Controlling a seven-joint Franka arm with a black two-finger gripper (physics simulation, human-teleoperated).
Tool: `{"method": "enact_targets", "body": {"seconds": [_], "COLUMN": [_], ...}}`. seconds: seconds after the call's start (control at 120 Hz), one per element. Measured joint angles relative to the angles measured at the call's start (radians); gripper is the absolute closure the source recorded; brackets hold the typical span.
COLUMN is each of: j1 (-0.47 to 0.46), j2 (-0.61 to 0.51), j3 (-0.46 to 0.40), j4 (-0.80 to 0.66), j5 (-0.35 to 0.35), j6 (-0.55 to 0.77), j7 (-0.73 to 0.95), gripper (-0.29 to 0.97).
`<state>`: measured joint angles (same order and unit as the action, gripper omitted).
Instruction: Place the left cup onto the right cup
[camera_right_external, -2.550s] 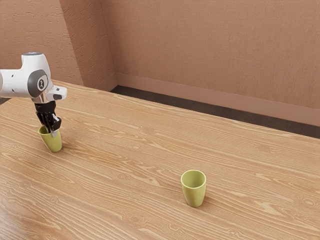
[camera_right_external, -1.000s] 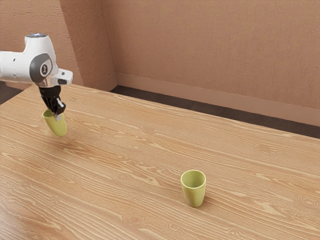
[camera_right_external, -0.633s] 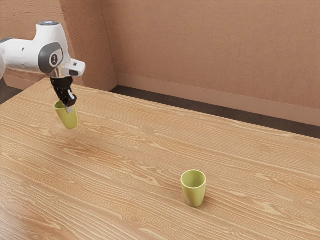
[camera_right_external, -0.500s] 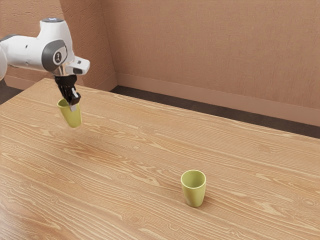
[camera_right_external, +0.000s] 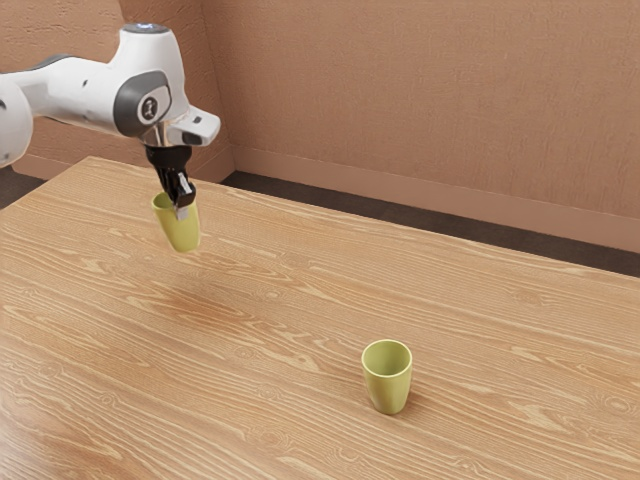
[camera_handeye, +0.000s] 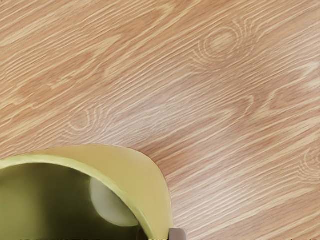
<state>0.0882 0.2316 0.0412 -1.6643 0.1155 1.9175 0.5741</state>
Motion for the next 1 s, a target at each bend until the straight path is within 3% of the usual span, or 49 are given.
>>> {"method": "enact_targets", "body": {"seconds": [1.0], "j1": [-0.239], "j2": [-0.065], "j3": [0.029], "j4": [-0.069], "j5": [-0.015], "j6": [0.003], "j7": [-0.015], "gripper": [0.79]}}
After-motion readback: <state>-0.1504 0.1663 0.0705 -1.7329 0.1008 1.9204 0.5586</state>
